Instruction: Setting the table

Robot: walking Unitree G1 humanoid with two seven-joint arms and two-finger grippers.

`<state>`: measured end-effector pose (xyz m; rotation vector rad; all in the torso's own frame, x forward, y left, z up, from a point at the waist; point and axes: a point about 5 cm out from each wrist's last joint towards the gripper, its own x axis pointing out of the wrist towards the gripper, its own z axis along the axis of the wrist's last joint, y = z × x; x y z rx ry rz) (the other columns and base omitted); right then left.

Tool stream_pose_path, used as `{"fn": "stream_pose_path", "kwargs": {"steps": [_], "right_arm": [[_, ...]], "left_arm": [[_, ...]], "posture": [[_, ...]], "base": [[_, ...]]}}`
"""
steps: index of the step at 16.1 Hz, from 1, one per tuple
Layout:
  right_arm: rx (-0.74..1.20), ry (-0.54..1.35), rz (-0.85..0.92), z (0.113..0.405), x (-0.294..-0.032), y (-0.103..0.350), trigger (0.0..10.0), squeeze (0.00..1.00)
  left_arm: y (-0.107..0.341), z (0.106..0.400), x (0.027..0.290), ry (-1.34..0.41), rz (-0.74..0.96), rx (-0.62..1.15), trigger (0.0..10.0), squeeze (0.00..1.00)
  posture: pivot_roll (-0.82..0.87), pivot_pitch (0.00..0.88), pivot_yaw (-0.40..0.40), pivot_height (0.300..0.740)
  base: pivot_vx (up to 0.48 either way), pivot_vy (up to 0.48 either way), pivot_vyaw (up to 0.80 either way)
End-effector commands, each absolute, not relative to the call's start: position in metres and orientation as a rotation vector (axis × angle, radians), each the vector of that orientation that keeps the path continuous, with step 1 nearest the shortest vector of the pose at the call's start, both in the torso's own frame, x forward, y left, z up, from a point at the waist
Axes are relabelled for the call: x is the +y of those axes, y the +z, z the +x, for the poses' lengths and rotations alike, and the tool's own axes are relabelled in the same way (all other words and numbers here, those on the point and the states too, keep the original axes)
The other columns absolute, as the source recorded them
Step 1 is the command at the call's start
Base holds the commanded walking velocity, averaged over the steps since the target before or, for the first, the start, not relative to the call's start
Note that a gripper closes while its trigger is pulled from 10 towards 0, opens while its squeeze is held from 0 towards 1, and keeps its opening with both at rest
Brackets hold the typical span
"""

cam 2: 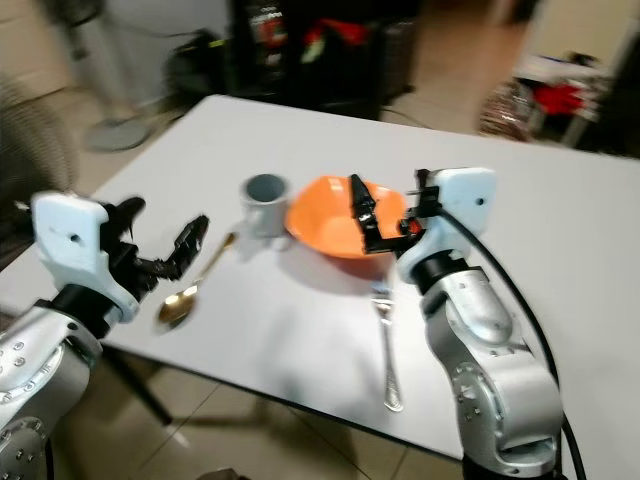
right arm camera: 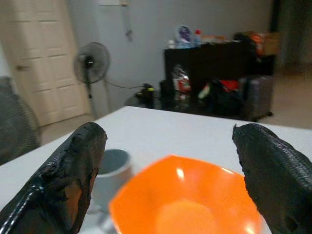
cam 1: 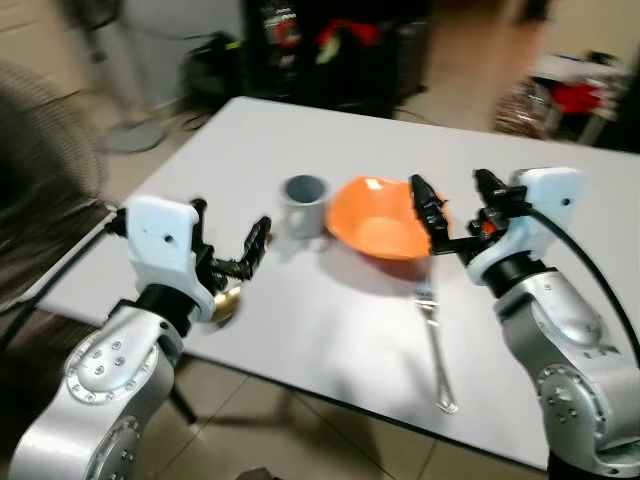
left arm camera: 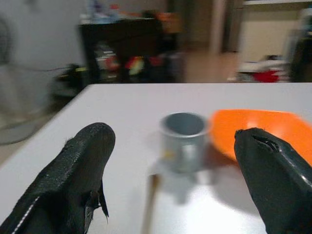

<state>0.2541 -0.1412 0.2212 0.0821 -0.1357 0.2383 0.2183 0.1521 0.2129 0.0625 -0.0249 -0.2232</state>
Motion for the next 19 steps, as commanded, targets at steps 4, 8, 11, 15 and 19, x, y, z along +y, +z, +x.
{"fn": "stream_pose_path", "kwargs": {"steps": [4,8,11,15,19], "right_arm": [[-0.141,0.241,0.004,0.243,-0.138,0.207,10.0,1.0],[-0.091,0.264,0.05,0.24,-0.133,0.199,10.0,1.0],[-0.091,0.263,0.064,0.238,-0.131,0.196,10.0,1.0],[-0.09,0.266,0.075,0.243,-0.128,0.194,10.0,1.0],[-0.077,0.24,0.122,0.245,-0.134,0.191,10.0,1.0]], "left_arm": [[0.203,0.214,0.163,-0.14,0.14,0.021,10.0,0.0],[0.2,0.213,0.159,-0.126,0.108,0.021,10.0,0.0],[0.193,0.209,0.153,-0.145,0.107,0.048,10.0,0.0],[0.196,0.213,0.151,-0.155,0.073,0.036,10.0,1.0],[0.196,0.214,0.157,-0.123,0.112,0.027,10.0,1.0]], "posture": [[-0.02,0.028,0.039,0.74],[-0.03,0.03,0.045,0.74],[-0.03,0.028,0.033,0.74],[-0.01,0.037,0.033,0.74],[-0.01,0.016,0.024,0.74]], "base": [[0.0,0.0,0.8],[0.0,0.0,0.8],[0.0,0.0,0.8],[0.0,0.0,0.8],[0.0,0.0,0.8]]}}
